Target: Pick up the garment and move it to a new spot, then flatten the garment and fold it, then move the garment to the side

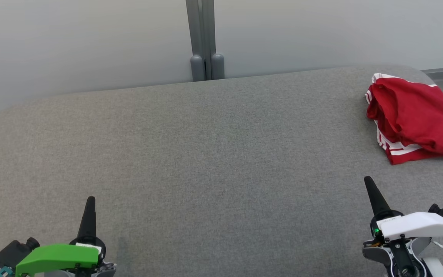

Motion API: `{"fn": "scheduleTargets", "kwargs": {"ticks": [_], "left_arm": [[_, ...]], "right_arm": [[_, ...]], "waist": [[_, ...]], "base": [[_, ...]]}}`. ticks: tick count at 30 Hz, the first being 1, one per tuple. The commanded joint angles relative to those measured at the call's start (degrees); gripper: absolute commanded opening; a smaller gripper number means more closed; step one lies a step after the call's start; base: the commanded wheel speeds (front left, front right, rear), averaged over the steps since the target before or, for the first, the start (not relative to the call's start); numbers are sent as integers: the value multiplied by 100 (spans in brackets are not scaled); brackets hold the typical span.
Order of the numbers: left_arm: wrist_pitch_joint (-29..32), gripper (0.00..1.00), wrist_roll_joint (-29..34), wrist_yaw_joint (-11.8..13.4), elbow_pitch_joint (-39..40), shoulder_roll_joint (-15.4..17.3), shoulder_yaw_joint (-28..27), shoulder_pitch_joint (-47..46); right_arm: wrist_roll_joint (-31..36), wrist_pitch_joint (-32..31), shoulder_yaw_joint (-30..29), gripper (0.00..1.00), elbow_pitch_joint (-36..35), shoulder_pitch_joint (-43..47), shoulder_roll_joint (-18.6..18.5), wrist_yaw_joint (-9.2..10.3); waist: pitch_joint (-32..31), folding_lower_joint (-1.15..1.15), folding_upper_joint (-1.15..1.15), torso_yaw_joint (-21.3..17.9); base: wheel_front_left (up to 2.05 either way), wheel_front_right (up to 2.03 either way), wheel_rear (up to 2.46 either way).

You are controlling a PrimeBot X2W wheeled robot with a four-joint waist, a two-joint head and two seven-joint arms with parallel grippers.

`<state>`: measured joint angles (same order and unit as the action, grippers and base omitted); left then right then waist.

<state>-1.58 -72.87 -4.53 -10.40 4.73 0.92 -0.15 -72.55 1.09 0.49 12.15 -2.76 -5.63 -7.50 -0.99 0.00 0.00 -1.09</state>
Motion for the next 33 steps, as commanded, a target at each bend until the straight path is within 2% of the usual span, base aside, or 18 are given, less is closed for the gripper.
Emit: {"fn": "scheduleTargets", "kwargs": {"ticks": [1, 33], "left_arm": [[36, 0, -166, -47, 4, 52, -49, -160], [457, 0, -1600, -237, -252, 21, -377, -498]], "right_arm": [[-150, -38, -46, 0, -16, -130, 12, 0], [-1576, -456, -386, 0, 127, -284, 100, 0]], "waist": [[4, 0, 0, 4], [79, 0, 0, 74]], "base": [[0, 0, 0], [0, 0, 0]]}}
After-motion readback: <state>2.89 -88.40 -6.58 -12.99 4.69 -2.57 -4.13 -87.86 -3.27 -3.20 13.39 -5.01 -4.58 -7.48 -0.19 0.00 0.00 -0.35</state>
